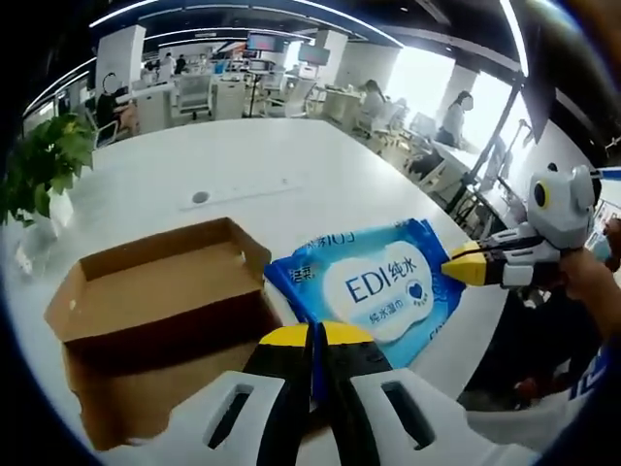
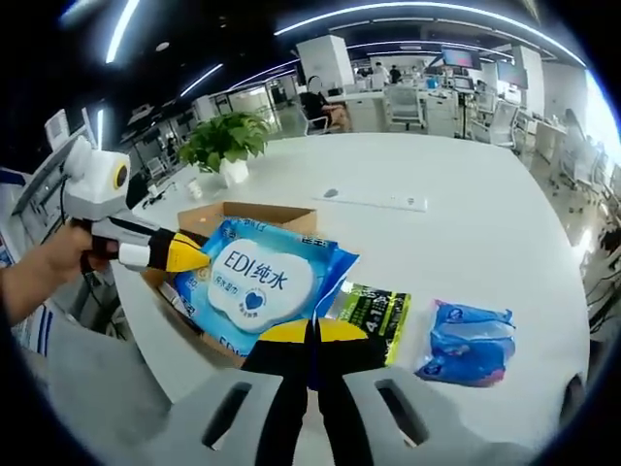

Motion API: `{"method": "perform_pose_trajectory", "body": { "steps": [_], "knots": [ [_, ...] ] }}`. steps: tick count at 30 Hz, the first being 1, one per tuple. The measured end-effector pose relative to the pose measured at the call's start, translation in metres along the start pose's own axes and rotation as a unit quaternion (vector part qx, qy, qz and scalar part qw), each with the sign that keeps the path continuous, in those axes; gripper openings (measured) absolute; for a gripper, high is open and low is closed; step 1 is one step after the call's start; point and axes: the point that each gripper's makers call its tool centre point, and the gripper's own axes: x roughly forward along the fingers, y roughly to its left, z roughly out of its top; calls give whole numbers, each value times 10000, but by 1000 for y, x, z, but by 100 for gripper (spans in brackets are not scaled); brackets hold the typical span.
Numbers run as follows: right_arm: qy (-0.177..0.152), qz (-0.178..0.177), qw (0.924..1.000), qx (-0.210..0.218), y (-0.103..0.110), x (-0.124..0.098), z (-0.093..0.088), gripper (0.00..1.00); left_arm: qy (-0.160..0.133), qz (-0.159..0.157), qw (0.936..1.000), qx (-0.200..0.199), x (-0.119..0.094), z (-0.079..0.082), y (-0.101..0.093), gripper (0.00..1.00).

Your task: Operate the shoe box by opening the lid, removing the specified soft item, and placing it in the target area until the item is outside and the box remains undamaged.

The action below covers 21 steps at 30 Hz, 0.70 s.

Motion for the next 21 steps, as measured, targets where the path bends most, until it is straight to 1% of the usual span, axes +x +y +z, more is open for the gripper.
{"method": "perform_pose_trajectory", "body": {
  "steps": [2, 4, 7, 12, 18, 21],
  "knots": [
    [24, -21, 10000, 9, -5, -1, -2, 0, 15, -33, 10000, 4, 5, 0, -5, 0],
    [51, -41, 10000, 32, -6, -3, -5, 0, 44, -54, 10000, 3, 10, -1, -8, 0],
    [105, -84, 9999, 20, -14, -2, -10, 0, 73, -96, 9999, -37, 16, -1, -12, 0],
    [132, -98, 9999, 36, -19, -1, -12, 0, 109, -95, 9999, -76, 25, -3, -13, 0],
    [193, -122, 9997, 120, -34, 9, -17, 0, 195, -71, 9997, -161, 39, -5, -13, 0],
    [234, -141, 9995, 136, -41, 14, -20, 0, 269, -37, 9995, -140, 48, -7, -13, 0]
  ]
}}
